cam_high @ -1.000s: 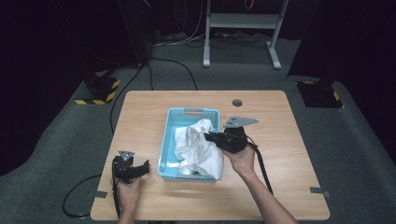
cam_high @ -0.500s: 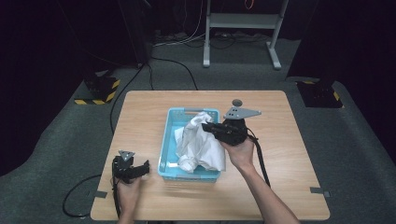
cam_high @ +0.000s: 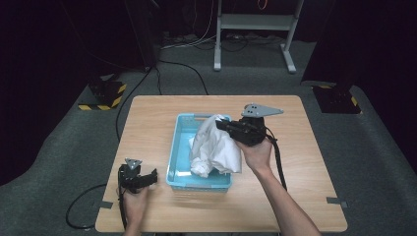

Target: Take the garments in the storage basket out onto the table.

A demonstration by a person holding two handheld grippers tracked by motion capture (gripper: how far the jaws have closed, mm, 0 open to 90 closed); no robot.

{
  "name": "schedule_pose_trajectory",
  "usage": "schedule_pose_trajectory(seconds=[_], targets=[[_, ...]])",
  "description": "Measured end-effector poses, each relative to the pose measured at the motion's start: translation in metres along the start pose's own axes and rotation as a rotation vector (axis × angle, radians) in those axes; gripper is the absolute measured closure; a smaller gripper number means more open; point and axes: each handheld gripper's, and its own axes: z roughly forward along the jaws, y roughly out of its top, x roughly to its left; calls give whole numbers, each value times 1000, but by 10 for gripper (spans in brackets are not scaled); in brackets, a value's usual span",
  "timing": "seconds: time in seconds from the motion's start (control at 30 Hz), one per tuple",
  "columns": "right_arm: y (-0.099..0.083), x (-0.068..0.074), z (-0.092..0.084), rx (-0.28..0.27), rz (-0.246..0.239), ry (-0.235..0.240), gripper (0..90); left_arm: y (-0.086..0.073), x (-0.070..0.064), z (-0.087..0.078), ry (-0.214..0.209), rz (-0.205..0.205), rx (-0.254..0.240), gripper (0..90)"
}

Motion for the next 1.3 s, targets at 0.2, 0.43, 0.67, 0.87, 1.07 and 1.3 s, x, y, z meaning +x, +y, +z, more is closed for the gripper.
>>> schedule_pose_trajectory(seconds=[0.2,0.43,0.67,0.87,1.07,1.3], targets=[[7,-1,-4,-15,-2,-6,868,0,0,0,-1,-1,-1,106],[18,-2,-10,-42,-4,-11,868,0,0,0,-2,-1,-1,106],[26,-4,-21,-66,-10,-24,868,0,0,0,-2,-1,-1,107],[32,-12,-41,-127,8,-38,868,0,0,0,0,0,0,107],[38,-19,-63,-188,10,-64,868,0,0,0,2,2,0,107],[38,-29,-84,-229,19,-95,869,0,-1,0,4,3,0,107]])
